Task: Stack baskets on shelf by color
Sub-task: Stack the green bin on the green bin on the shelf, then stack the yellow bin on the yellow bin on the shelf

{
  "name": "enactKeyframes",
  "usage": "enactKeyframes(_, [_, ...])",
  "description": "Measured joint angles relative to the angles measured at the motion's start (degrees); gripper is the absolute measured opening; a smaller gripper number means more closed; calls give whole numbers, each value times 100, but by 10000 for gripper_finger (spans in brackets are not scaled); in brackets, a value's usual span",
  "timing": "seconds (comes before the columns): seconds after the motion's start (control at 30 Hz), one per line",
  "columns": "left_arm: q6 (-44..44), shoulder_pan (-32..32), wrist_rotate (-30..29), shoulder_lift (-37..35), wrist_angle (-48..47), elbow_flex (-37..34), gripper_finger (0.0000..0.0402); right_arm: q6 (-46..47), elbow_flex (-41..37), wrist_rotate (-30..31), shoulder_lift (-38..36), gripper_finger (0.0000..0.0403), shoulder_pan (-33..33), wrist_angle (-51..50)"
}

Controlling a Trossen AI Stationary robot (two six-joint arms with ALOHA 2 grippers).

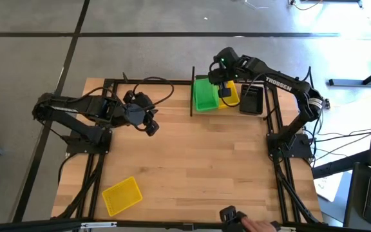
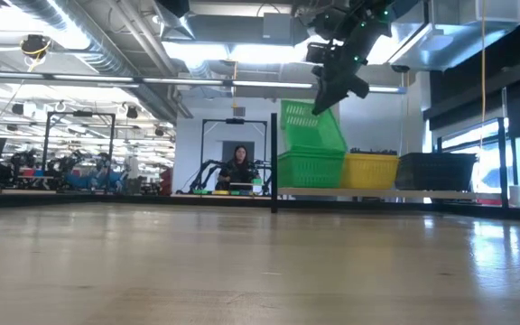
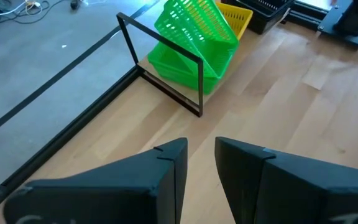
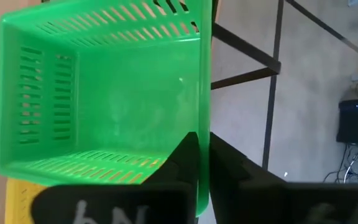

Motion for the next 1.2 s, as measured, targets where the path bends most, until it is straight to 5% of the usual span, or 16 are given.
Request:
enactKeyframes(0.47, [-2,0,0,0,3,0,74,-295,103,1362,-7,89,48,181])
enactKeyframes(0.7, [-10,0,75,0,-42,0,74,-237,173,1324,-132,91,228,69])
enactKeyframes(0.8, [-210,0,694,0,-402,2,74,164,173,1306,-321,91,393,18])
enactKeyframes(0.93, [-960,-77,1831,0,-1110,1,74,709,176,716,-696,91,577,-262])
enactKeyframes(1.2, [-2655,-864,3217,155,-2091,-120,74,1522,181,-1579,-1237,91,849,-1121])
